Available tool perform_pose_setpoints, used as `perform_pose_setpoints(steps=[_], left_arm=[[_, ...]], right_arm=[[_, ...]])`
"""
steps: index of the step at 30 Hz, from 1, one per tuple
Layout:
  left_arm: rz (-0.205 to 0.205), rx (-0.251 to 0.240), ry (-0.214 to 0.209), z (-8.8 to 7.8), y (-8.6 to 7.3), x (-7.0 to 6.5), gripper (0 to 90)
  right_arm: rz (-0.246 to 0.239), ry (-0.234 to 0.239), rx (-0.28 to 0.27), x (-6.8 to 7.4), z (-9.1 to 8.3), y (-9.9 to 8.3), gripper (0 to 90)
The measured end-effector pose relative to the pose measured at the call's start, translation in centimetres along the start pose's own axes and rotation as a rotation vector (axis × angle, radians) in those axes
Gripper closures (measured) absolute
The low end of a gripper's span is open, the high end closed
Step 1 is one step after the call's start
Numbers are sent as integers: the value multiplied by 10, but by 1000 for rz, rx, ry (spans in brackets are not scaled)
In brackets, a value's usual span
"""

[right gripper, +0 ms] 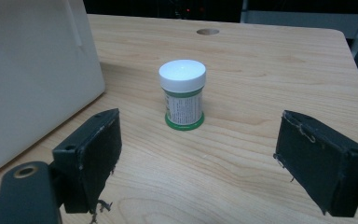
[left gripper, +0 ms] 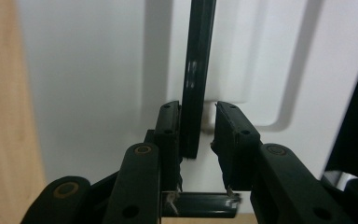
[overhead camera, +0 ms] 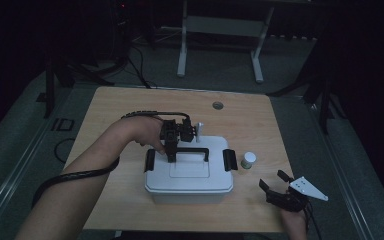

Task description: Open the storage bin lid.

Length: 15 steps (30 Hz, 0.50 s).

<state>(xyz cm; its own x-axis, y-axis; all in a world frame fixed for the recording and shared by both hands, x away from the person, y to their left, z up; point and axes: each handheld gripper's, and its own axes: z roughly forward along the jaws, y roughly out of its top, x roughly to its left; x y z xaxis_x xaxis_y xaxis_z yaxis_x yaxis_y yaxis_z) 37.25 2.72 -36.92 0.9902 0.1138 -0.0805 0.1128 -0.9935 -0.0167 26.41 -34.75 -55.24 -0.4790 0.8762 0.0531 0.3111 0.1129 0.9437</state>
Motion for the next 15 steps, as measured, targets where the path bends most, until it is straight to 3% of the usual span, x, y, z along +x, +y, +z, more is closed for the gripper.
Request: perform_pose_setpoints(steps=[11,15], left_arm=[[4,49,20,2,7,0,823],[-26,45,6,4,6,1,826]], right_arm=[[-1,3,6,0,0,0,140],[0,2,8,0,1,0,140]])
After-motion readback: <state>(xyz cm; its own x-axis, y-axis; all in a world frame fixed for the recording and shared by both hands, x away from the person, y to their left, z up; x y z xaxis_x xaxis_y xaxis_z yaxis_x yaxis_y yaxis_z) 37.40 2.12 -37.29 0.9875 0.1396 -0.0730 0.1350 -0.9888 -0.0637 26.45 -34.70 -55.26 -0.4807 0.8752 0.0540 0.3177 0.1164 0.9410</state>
